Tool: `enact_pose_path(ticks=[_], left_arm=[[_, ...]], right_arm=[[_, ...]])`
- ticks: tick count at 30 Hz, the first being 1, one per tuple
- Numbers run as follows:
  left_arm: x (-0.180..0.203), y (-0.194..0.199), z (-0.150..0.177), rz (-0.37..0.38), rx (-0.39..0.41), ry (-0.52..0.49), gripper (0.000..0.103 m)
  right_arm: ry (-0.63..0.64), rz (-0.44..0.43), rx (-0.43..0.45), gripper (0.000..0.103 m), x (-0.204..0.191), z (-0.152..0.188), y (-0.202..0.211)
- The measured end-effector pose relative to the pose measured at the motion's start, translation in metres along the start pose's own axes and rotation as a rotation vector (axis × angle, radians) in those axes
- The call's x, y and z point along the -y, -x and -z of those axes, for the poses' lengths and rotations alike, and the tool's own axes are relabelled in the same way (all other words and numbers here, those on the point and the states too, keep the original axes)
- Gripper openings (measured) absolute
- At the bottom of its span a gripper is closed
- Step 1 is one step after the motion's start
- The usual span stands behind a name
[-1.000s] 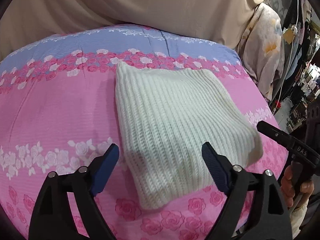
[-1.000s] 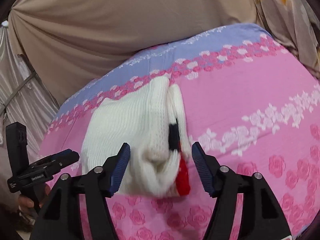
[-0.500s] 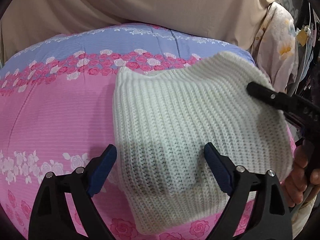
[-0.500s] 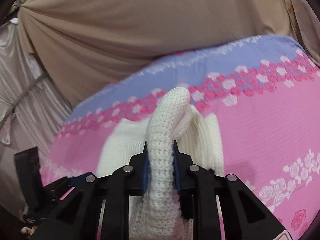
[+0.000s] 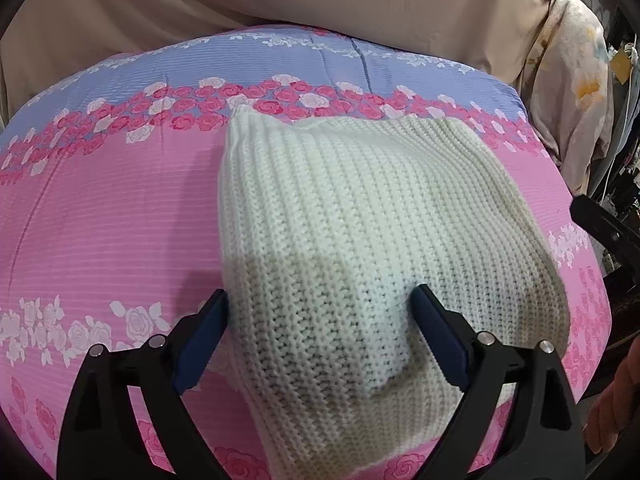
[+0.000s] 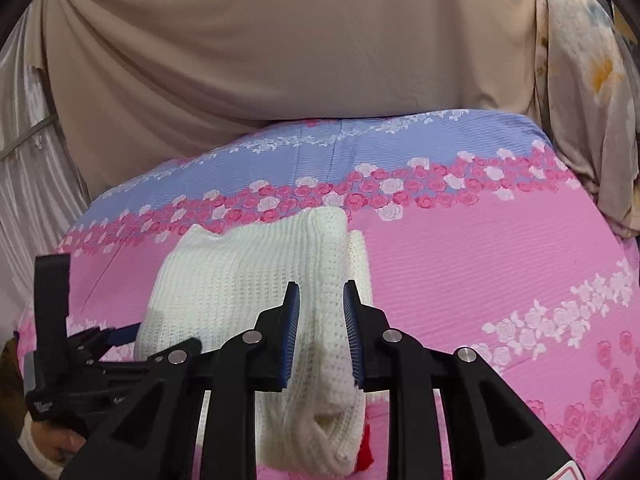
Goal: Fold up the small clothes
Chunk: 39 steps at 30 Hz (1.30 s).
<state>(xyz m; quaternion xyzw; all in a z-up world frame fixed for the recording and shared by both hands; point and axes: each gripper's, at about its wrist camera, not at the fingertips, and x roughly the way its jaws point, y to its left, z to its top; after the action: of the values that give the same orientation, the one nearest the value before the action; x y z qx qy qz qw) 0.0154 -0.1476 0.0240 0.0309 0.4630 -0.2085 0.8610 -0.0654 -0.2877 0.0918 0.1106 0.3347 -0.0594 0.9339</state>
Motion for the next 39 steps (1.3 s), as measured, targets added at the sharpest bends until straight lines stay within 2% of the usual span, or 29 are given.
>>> enact_pose_path(ticks=[2,4,5,10,13,15,17,19,21,22,23,26,30,32,39], left_arm=[[0.002,0.000,0.000,-0.006,0.003,-0.001,0.090],[0.002,-0.001,0.001,-0.008,0.002,0.000,0.090],[0.003,-0.001,0.001,-0.006,-0.001,-0.003,0.091],[0.002,0.002,0.004,-0.019,0.002,-0.001,0.091],[0.003,0.002,0.005,-0.022,0.005,0.001,0.091],[0.004,0.001,0.006,-0.024,0.001,0.000,0.091],[0.004,0.004,0.006,-0.018,-0.004,0.005,0.091],[0.000,0.010,0.003,0.023,-0.011,0.021,0.092],[-0.006,0.013,0.000,0.072,-0.024,0.054,0.094],[-0.010,0.013,-0.003,0.095,-0.029,0.074,0.094],[-0.015,0.012,-0.006,0.119,-0.038,0.096,0.095],[-0.024,0.003,-0.011,0.119,-0.055,0.134,0.095],[-0.025,-0.017,-0.012,0.153,-0.108,0.156,0.096],[-0.024,-0.025,-0.011,0.167,-0.119,0.175,0.098],[-0.025,-0.042,-0.016,0.202,-0.141,0.210,0.098]], right_arm=[[0.029,0.026,-0.086,0.022,0.000,0.016,-0.020],[0.037,0.093,-0.181,0.025,0.004,0.035,-0.047],[0.021,0.080,-0.182,0.030,0.006,0.038,-0.047],[-0.029,0.006,-0.123,0.030,0.004,0.032,-0.010],[-0.006,0.028,-0.200,0.032,0.006,0.049,-0.030],[-0.041,-0.014,-0.267,0.045,0.012,0.062,-0.048],[-0.073,-0.033,-0.251,0.045,0.016,0.057,-0.040],[-0.088,-0.037,-0.196,0.047,0.018,0.045,-0.027],[-0.109,-0.059,-0.158,0.056,0.022,0.032,-0.021],[-0.117,-0.070,-0.153,0.065,0.023,0.028,-0.022],[-0.124,-0.073,-0.156,0.069,0.025,0.024,-0.027],[-0.134,-0.071,-0.209,0.070,0.027,0.020,-0.051],[-0.198,-0.135,-0.276,0.072,0.032,0.021,-0.085],[-0.219,-0.155,-0.289,0.076,0.035,0.021,-0.094],[-0.239,-0.196,-0.308,0.079,0.038,0.017,-0.109]])
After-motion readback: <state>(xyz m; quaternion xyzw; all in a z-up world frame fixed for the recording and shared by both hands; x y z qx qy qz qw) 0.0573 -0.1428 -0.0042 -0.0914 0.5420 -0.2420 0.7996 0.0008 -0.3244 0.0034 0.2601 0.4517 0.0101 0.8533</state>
